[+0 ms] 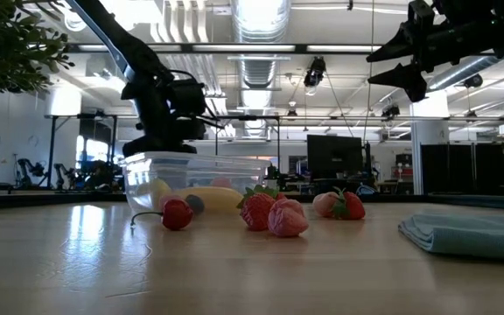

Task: Pick and placing Produce into tupperware
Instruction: Put the dark red cherry into the transparent bin

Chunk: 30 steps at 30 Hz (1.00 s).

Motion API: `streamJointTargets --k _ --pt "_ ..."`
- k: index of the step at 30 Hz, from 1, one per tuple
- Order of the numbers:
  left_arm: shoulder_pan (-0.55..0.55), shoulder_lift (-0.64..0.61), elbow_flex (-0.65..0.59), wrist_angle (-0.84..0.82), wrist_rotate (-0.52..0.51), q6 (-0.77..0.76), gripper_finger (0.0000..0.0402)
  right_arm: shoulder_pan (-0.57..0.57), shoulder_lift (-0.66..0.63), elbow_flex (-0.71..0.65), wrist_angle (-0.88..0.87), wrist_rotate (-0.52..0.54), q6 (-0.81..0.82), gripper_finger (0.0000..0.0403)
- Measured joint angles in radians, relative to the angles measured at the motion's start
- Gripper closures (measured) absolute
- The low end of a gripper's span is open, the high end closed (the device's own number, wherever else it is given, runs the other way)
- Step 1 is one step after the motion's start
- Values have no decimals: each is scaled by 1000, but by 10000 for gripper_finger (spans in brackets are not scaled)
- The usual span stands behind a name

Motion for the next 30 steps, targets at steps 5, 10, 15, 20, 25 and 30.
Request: streamJointTargets --k 5,10,15,20,25,30 --pt "0 2 0 4 0 0 199 0 0 0 0 0 0 177" --pt "0 20 0 4 0 0 199 0 0 0 0 0 0 177" --pt "0 45 0 34 -4 0 208 0 0 0 0 0 0 177" --pt "0 71 1 31 -16 -2 253 0 0 0 0 0 0 177" --pt "-1 67 1 28 -25 -2 308 0 0 0 0 0 0 177" --pt "1 46 5 56 -103 0 348 0 0 0 0 0 0 177"
